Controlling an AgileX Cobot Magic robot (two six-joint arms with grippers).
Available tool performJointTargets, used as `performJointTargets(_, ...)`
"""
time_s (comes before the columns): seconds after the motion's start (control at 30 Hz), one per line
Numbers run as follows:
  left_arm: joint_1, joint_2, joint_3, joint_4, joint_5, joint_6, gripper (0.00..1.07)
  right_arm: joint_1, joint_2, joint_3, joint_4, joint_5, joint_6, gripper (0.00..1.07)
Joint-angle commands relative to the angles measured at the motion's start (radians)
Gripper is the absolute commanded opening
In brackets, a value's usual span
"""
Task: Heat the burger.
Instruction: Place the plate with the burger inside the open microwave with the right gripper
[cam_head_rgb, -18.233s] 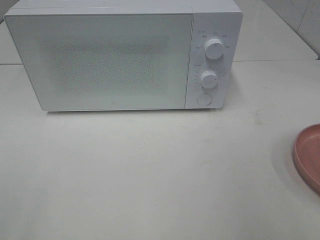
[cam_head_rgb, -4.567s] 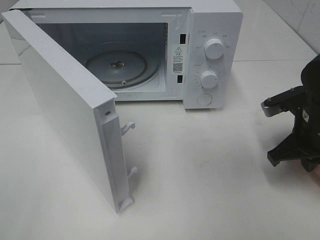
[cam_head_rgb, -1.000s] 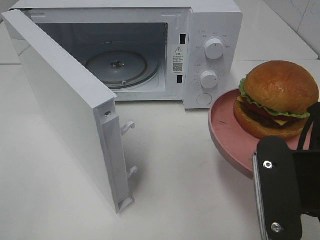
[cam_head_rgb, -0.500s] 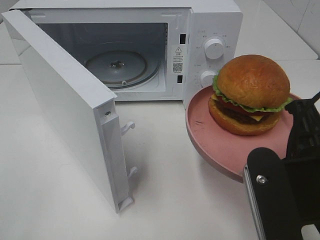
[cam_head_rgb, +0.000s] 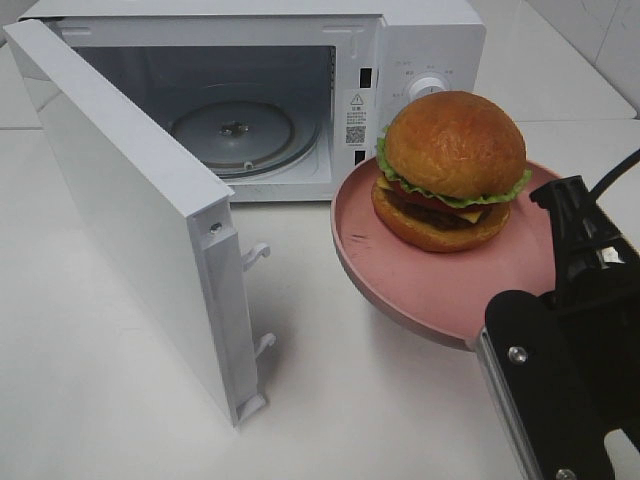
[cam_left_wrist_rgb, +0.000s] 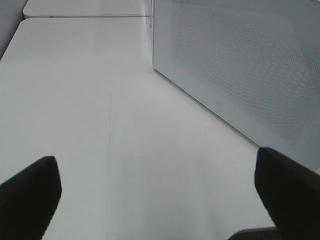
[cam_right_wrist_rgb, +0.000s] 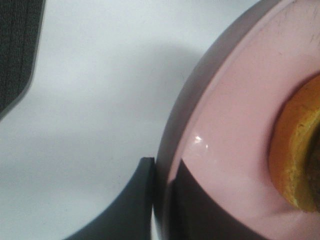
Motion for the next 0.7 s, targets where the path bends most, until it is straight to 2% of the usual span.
performJointTargets(0.03, -0.005, -0.015, 0.000, -0.008, -0.014, -0.001, 0.98, -0.059, -0.009, -0.007, -0.006, -0.077, -0.140, 0.00)
performJointTargets(0.23, -0.005, -0.015, 0.000, -0.008, -0.014, -0.001, 0.98, -0.182, -0.009, -0.007, 0.097, -0.168, -0.445, 0.00)
performJointTargets(0.43, -0.005, -0.015, 0.000, -0.008, -0.014, -0.001, 0.98, -0.281, -0.009, -0.007, 0.173, -0.210, -0.589, 0.00)
performJointTargets(0.6, -0.005, -0.015, 0.000, -0.008, -0.014, -0.001, 0.98, -0.369, -0.009, -0.007, 0.297, -0.247, -0.806, 0.00)
performJointTargets(0.67, -0.005, -0.015, 0.000, -0.008, -0.014, -0.001, 0.98, -0.422, -0.009, -0.007, 0.408, -0.269, -0.965, 0.00)
performJointTargets(0.7, -0.005, -0.015, 0.000, -0.008, -0.014, -0.001, 0.98, -0.422, -0.009, -0.007, 0.408, -0.269, -0.965, 0.00)
